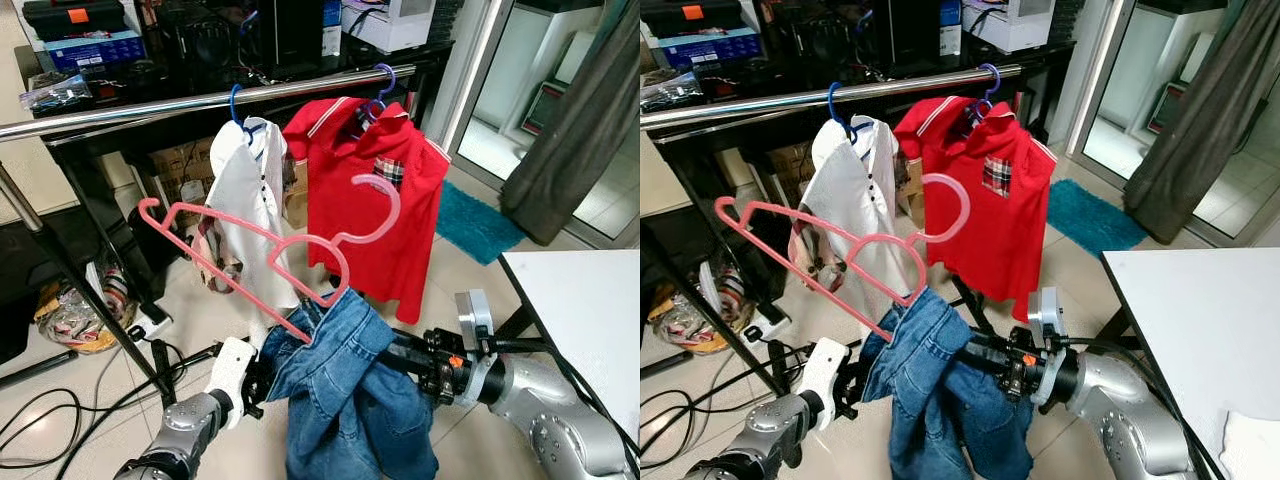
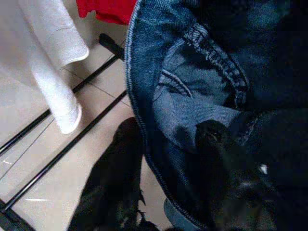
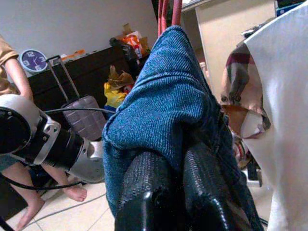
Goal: Hang hanger
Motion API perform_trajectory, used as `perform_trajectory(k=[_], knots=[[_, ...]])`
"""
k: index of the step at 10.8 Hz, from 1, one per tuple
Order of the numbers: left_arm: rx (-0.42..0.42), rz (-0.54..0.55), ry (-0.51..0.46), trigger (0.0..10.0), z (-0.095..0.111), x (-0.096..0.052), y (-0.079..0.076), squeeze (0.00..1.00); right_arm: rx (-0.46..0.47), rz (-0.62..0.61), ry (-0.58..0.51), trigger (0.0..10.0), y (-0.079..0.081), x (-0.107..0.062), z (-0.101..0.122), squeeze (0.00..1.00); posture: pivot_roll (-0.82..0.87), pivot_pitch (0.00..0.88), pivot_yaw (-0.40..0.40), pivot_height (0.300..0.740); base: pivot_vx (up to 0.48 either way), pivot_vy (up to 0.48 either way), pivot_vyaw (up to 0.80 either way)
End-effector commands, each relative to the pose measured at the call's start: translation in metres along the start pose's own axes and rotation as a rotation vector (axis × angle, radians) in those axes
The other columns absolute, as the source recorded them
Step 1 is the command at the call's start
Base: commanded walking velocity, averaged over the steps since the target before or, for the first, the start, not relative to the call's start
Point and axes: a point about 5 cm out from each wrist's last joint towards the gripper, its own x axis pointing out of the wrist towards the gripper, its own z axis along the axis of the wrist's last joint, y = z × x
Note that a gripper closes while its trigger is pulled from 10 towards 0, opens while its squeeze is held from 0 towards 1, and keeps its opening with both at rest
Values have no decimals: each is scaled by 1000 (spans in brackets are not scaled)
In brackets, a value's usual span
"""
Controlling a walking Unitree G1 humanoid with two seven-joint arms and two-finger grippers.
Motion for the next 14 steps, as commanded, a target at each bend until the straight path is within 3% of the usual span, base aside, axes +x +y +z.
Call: perform_trajectory(k=[1,5,8,10,12,13,14], knots=[[-1,0,-21,0,3,-1,2,0,-20,9,-13,10000,2,0,4,0,-24,29,9,740,0,0,0],[-27,85,-151,0,17,-14,26,0,-123,-118,159,10000,-7,-20,-26,0,-7,31,5,740,0,0,0],[-15,146,-172,0,17,-28,46,0,-180,-198,208,10000,-19,-40,-27,0,7,33,0,740,0,0,0],[-33,174,-173,0,14,-32,50,0,-179,-236,176,10000,-26,-50,-20,0,15,34,0,740,0,0,0],[-5,187,-125,0,10,-25,42,0,-170,-181,80,10000,-20,-36,-3,0,15,34,-1,740,0,0,0],[27,142,-116,10000,10,-20,33,549,-154,-124,47,10000,-12,-30,4,0,12,34,-2,740,0,0,0],[35,96,-125,10000,10,-17,26,1000,-123,-78,22,10000,-4,-30,9,0,8,36,-3,740,0,0,0]])
